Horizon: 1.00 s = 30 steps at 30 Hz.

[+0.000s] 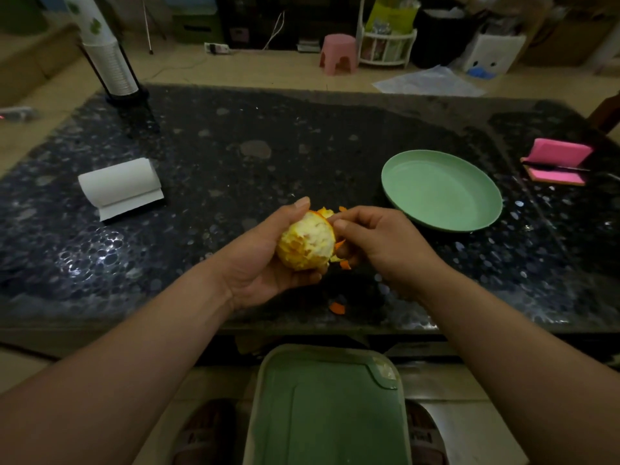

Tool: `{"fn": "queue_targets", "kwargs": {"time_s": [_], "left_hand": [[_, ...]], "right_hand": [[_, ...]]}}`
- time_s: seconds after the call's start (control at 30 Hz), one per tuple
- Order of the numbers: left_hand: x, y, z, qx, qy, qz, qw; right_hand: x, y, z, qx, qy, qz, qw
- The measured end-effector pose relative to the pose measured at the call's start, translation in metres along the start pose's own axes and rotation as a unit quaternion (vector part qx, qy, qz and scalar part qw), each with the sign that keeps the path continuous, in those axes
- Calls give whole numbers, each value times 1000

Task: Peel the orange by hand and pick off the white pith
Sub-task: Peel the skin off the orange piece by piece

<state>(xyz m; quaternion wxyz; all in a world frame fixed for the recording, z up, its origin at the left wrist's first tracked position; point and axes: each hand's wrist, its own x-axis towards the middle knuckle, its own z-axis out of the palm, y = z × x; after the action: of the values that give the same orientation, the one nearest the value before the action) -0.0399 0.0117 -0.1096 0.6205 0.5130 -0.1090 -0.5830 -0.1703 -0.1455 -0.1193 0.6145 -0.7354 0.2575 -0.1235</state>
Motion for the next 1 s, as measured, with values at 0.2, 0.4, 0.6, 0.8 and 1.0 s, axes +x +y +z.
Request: {"fn": "queue_targets", "kwargs": {"time_s": [0.2,0.4,0.6,0.8,1.0], "left_hand": [[2,1,-2,-7,5,-31,999],[2,3,-2,59,25,22,998],[1,5,1,124,52,34,990],[-1,5,-2,199,39,36,979],[0,3,0,289,37,52,955]], "right_hand": [[1,4,0,-139,24,-52,989],[-7,-7,-8,-126,-17,-73,989],[-10,-5,-9,-201,-23,-108,973],[-17,-15,-11,-409,-51,-196,889],[-16,-15,0,-461,-43,-224,858]]}}
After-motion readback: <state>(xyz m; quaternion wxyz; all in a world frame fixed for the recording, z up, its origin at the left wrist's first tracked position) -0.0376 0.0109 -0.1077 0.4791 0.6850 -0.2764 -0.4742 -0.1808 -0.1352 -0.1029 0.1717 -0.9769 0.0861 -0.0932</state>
